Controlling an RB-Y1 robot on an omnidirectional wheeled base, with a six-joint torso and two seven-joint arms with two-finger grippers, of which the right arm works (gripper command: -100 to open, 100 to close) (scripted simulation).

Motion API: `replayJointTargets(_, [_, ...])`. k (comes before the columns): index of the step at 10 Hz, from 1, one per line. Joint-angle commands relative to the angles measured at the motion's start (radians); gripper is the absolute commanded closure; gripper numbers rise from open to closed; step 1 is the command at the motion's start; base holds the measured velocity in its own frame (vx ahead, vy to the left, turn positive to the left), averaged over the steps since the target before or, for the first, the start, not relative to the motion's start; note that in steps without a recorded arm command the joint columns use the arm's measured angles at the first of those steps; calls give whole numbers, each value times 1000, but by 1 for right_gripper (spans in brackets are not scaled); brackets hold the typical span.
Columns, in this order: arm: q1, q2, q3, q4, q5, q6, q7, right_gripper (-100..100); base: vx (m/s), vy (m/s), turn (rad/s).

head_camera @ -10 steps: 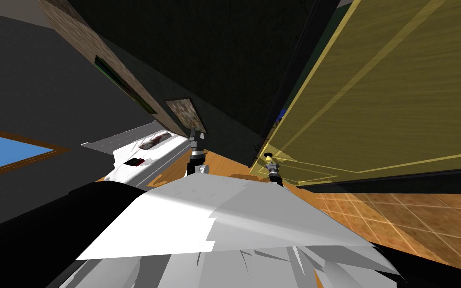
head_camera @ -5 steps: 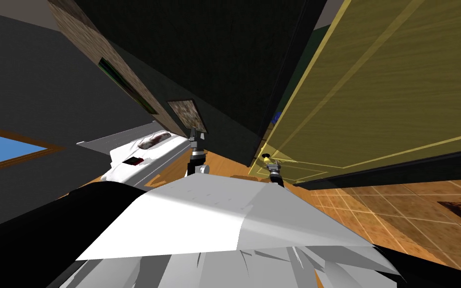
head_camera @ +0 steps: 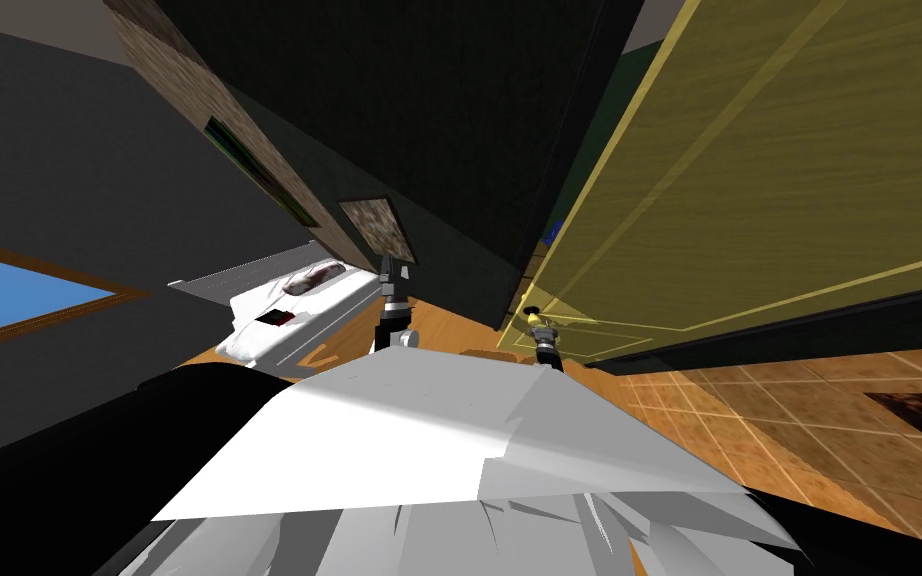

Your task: Pull the door open

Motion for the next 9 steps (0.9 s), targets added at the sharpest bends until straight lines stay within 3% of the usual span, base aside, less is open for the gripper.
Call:
replayJointTargets(1, [-7,19,16,-32,1,0,-16,-100,-43,-4,11])
replayJointTargets(3, [-7,24,20,-40,-10,4,-46,-100,-25,-8,5])
replayJointTargets(5, [-7,24,20,-5,-10,4,-46,-100,-29,8,40])
replayJointTargets(7, [-7,24,20,-40,-10,4,-46,-100,-2,46,26])
replayJointTargets(9, [-6,35,29,-55,-31,11,-105,-100,-49,-14,1])
